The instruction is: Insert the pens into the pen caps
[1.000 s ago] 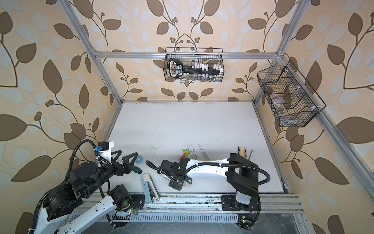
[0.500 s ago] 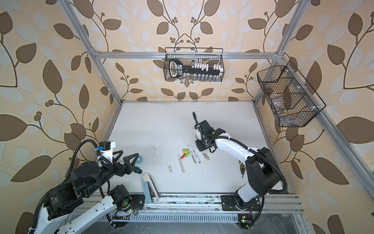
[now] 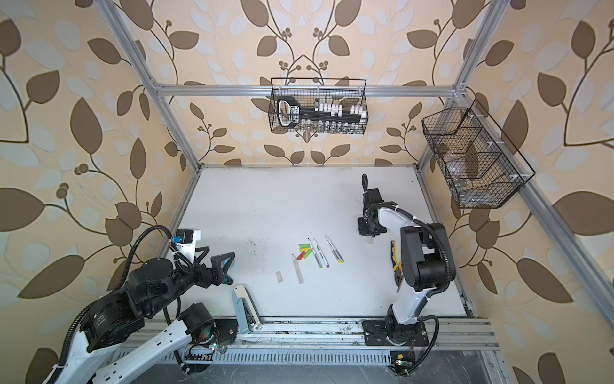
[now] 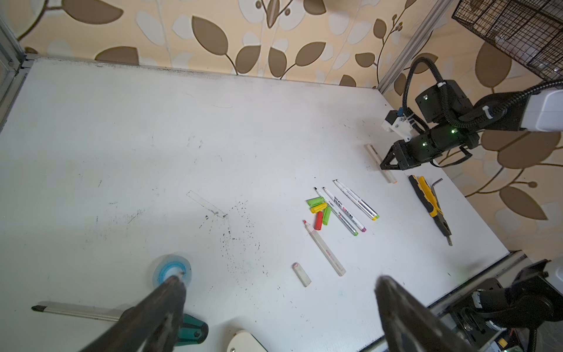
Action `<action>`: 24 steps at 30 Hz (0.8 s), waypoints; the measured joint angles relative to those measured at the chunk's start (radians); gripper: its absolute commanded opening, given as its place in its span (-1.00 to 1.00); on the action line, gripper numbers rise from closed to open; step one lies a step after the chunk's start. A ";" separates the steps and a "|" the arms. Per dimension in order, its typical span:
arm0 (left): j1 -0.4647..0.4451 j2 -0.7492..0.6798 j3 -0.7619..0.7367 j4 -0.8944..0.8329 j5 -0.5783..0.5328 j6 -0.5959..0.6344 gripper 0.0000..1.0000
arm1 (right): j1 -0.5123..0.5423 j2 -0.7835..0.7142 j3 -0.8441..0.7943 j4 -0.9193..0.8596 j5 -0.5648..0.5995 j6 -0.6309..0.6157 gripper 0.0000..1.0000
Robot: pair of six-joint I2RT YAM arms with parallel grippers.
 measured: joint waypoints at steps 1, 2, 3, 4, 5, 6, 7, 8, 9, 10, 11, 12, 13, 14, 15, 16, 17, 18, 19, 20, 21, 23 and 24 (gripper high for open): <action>0.000 0.003 0.000 0.000 0.005 0.001 0.98 | 0.000 0.002 0.006 0.000 0.000 -0.005 -0.59; 0.000 0.006 0.000 0.000 0.010 0.003 0.98 | 0.000 0.003 0.010 0.000 0.000 -0.008 -0.56; 0.000 0.011 0.000 0.000 0.014 0.005 0.98 | 0.001 0.003 0.015 0.000 0.001 -0.013 -0.53; 0.000 0.017 0.000 0.001 0.015 0.006 0.98 | 0.001 0.003 0.018 -0.002 0.003 -0.016 -0.47; 0.000 0.023 0.000 0.001 0.017 0.006 0.98 | 0.001 0.003 0.020 -0.003 0.005 -0.019 -0.39; 0.000 0.030 0.000 0.002 0.019 0.006 0.98 | 0.003 0.003 0.021 -0.003 0.007 -0.023 -0.32; 0.000 0.037 0.000 0.003 0.022 0.007 0.98 | 0.005 0.003 0.022 -0.006 0.011 -0.026 -0.26; 0.000 0.043 0.000 0.005 0.023 0.008 0.98 | 0.009 0.003 0.023 -0.009 0.016 -0.026 -0.19; 0.000 0.050 0.000 0.007 0.024 0.008 0.98 | 0.018 0.001 0.024 -0.014 0.027 -0.027 -0.11; 0.000 0.055 0.000 0.008 0.026 0.008 0.98 | 0.031 -0.004 0.024 -0.021 0.034 -0.029 -0.02; 0.000 0.060 0.000 0.008 0.029 0.008 0.98 | 0.046 -0.011 0.025 -0.027 0.042 -0.029 0.04; 0.000 0.064 0.000 0.009 0.032 0.009 0.98 | 0.058 -0.019 0.025 -0.031 0.048 -0.024 0.08; 0.000 0.068 0.000 0.009 0.034 0.009 0.98 | 0.076 -0.029 0.026 -0.037 0.054 -0.028 0.09; 0.000 0.073 0.000 0.010 0.038 0.009 0.98 | 0.110 -0.053 0.026 -0.039 0.060 -0.029 0.24; 0.000 0.076 0.000 0.011 0.040 0.009 0.98 | 0.128 -0.066 0.027 -0.040 0.061 -0.029 0.41; 0.000 0.079 0.000 0.011 0.040 0.009 0.98 | 0.151 -0.080 0.027 -0.040 0.064 -0.028 0.49; 0.000 0.082 0.000 0.012 0.040 0.009 0.98 | 0.178 -0.100 0.027 -0.041 0.067 -0.023 0.65; 0.000 0.086 0.000 0.013 0.040 0.009 0.98 | 0.212 -0.119 0.024 -0.036 0.079 -0.018 0.67; 0.000 0.091 0.000 0.014 0.040 0.009 0.98 | 0.259 -0.145 0.014 -0.020 0.088 -0.011 0.67; 0.000 0.096 0.000 0.014 0.040 0.009 0.98 | 0.332 -0.180 -0.001 -0.002 0.092 0.000 0.69; 0.000 0.101 0.000 0.015 0.042 0.010 0.98 | 0.407 -0.214 -0.018 0.018 0.084 0.013 0.70; 0.000 0.106 0.000 0.016 0.050 0.010 0.98 | 0.531 -0.269 -0.043 0.060 0.050 0.039 0.70; 0.000 0.106 0.000 0.017 0.055 0.012 0.98 | 0.580 -0.290 -0.056 0.085 0.033 0.056 0.69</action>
